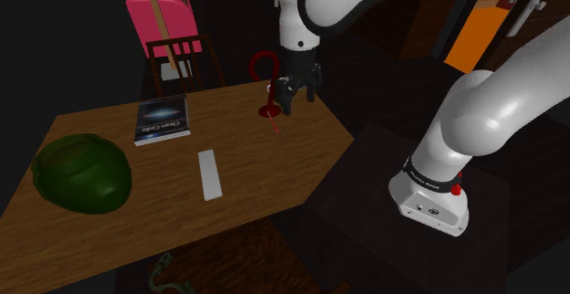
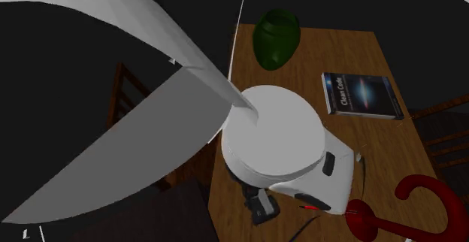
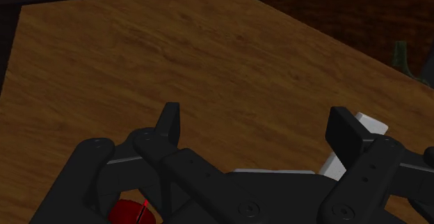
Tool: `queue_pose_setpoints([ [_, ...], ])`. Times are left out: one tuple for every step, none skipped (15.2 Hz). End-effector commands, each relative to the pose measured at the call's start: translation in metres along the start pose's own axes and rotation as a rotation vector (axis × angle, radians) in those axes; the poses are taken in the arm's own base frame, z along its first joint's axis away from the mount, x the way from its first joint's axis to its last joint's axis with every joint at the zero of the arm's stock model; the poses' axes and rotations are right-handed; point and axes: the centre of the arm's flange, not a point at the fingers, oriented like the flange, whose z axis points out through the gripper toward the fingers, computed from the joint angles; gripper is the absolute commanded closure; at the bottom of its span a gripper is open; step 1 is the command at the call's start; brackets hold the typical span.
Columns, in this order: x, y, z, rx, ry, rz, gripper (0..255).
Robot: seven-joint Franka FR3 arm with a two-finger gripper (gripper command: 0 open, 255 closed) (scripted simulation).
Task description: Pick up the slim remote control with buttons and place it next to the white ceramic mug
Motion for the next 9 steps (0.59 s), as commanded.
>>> queue_pose_setpoints([
  [0.011, -0.018, 0.016, 0.002, 0.008, 0.016, 0],
  [0.017, -0.025, 0.024, 0.002, 0.011, 0.024, 0],
  [0.023, -0.033, 0.032, 0.002, 0.014, 0.032, 0],
  [0.030, -0.041, 0.041, 0.002, 0.018, 0.039, 0],
  [0.036, -0.049, 0.049, 0.003, 0.021, 0.047, 0],
  [0.043, -0.056, 0.057, 0.003, 0.024, 0.054, 0],
  [0.049, -0.064, 0.065, 0.003, 0.027, 0.062, 0],
  [0.056, -0.072, 0.073, 0.003, 0.030, 0.070, 0],
  [0.063, -0.079, 0.081, 0.003, 0.033, 0.077, 0],
])
